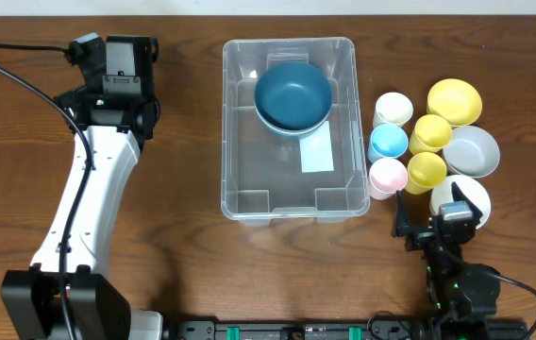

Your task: Pack container

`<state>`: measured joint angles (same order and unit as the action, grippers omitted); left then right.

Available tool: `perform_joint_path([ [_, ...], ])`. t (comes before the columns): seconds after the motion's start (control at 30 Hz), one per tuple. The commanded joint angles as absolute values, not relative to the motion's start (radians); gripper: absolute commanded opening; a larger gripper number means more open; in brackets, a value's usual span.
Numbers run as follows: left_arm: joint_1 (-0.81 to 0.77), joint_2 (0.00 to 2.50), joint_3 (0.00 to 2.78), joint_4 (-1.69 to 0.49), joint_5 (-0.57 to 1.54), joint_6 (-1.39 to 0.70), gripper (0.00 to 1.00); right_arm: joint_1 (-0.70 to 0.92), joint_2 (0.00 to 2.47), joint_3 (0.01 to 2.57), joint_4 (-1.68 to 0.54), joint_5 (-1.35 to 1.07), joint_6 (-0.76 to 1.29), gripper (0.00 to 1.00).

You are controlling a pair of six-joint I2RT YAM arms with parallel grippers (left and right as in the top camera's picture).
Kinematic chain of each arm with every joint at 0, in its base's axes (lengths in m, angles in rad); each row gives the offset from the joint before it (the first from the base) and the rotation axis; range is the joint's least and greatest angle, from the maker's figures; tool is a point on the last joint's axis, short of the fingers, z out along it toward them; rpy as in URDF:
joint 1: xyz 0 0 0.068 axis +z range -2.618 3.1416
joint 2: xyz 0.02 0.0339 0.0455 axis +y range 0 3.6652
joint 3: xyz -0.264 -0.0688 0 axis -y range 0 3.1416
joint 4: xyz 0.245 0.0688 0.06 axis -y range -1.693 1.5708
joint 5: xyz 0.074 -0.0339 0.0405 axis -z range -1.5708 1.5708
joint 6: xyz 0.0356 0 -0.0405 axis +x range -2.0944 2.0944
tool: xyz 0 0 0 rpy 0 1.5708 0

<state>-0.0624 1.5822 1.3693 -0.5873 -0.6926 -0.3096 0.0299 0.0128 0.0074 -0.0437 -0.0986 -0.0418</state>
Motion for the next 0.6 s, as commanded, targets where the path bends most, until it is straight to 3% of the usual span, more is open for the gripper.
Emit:
perform_joint_path([
  [0.0,-0.059,1.567,1.372,-0.590,-0.719,-0.303,0.98,0.025,0.012,0.053,-0.068,-0.130,0.068,0.99],
  [0.23,-0.059,1.567,1.372,-0.590,-0.719,-0.303,0.98,0.025,0.157,0.377,-0.357,0.044,0.157,0.99],
  [0.57,-0.059,1.567,1.372,-0.590,-0.719,-0.304,0.98,0.025,0.688,0.751,-0.660,-0.012,0.186,0.99],
])
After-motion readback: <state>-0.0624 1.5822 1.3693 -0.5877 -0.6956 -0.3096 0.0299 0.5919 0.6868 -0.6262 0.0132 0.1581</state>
